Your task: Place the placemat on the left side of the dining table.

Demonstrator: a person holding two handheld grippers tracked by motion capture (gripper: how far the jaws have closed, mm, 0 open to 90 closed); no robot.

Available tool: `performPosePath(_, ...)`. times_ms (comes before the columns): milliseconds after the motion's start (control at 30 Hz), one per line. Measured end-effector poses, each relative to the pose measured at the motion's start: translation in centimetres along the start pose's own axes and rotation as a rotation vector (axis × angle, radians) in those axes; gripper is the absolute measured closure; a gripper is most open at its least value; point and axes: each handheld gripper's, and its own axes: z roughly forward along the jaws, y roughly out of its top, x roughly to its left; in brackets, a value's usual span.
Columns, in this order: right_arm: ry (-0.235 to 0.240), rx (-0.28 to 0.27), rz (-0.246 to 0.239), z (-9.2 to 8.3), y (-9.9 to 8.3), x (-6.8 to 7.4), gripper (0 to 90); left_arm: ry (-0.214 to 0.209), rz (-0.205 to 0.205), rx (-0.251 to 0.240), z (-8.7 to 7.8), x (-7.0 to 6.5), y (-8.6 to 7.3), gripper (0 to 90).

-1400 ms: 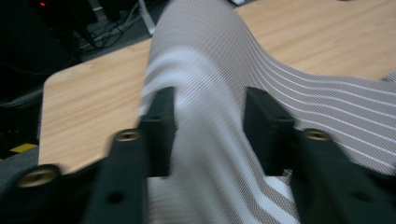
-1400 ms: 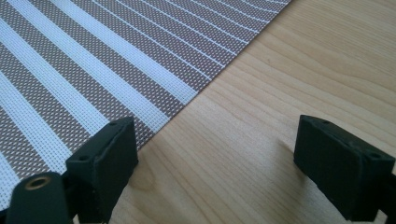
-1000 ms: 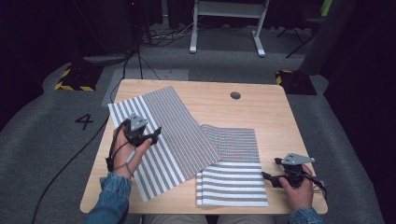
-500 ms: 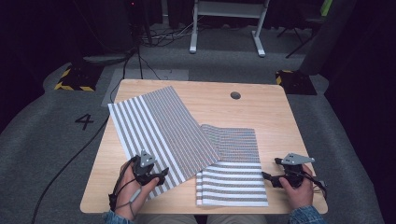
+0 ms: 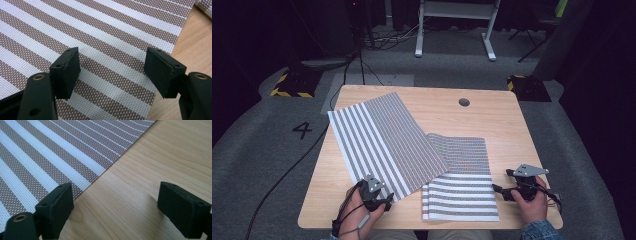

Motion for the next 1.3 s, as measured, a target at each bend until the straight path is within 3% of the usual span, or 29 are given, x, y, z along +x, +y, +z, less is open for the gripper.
performPosePath(133,0.0,0.0,0.0,0.0,0.0,0.0,13.5,0.0,-0.005,-0.007,0.0,0.3,0.1,34.0)
performPosePath(300,-0.001,0.001,0.003,0.0,0.0,0.1,13.5,-0.002,0.01,-0.018,0.1,1.2,0.4,53.8)
performPosePath(400,-0.001,0.001,0.002,0.0,0.0,0.1,13.5,0.009,0.036,-0.031,-0.1,1.9,0.4,79.7)
performPosePath(433,-0.001,0.001,0.002,0.0,0.0,0.1,13.5,0.009,0.036,-0.031,-0.1,1.9,0.4,83.1)
performPosePath(467,-0.001,0.002,0.002,-0.1,0.0,0.1,13.5,-0.006,0.022,-0.036,-0.5,2.5,0.5,85.1)
performPosePath(567,-0.002,0.002,0.0,0.0,0.0,0.0,13.5,0.0,0.033,-0.03,-1.6,3.6,0.6,86.3)
performPosePath(633,-0.001,0.003,-0.003,-0.1,0.0,0.0,13.5,-0.008,0.041,-0.031,-1.9,4.1,0.5,86.3)
performPosePath(733,-0.001,0.002,-0.003,-0.1,0.0,0.0,13.5,-0.001,0.052,-0.048,-3.8,6.4,-0.3,86.3)
performPosePath(867,-0.001,0.003,-0.003,-0.1,0.0,0.0,13.5,0.007,0.057,-0.075,-5.4,8.3,-1.2,86.1)
performPosePath(967,-0.001,0.002,0.001,0.0,0.0,0.0,13.5,0.022,0.065,-0.071,-6.0,9.1,-1.7,85.7)
performPosePath(1100,-0.001,0.003,-0.003,-0.1,0.0,0.0,13.5,0.047,0.047,-0.039,-7.4,11.4,-3.2,84.7)
performPosePath(1133,-0.001,0.002,-0.003,-0.1,0.0,0.0,13.5,0.046,0.022,-0.039,-7.6,12.0,-3.6,83.3)
performPosePath(1200,-0.001,0.003,-0.003,-0.1,0.0,0.0,13.5,0.029,-0.106,-0.056,-8.1,12.8,-4.2,66.2)
performPosePath(1267,-0.001,0.003,-0.004,-0.1,0.0,0.0,13.5,0.137,-0.183,-0.128,-8.6,13.4,-4.3,43.5)
performPosePath(1300,-0.001,0.002,-0.003,-0.1,0.0,0.0,13.5,0.177,-0.219,-0.145,-8.8,13.5,-4.2,37.7)
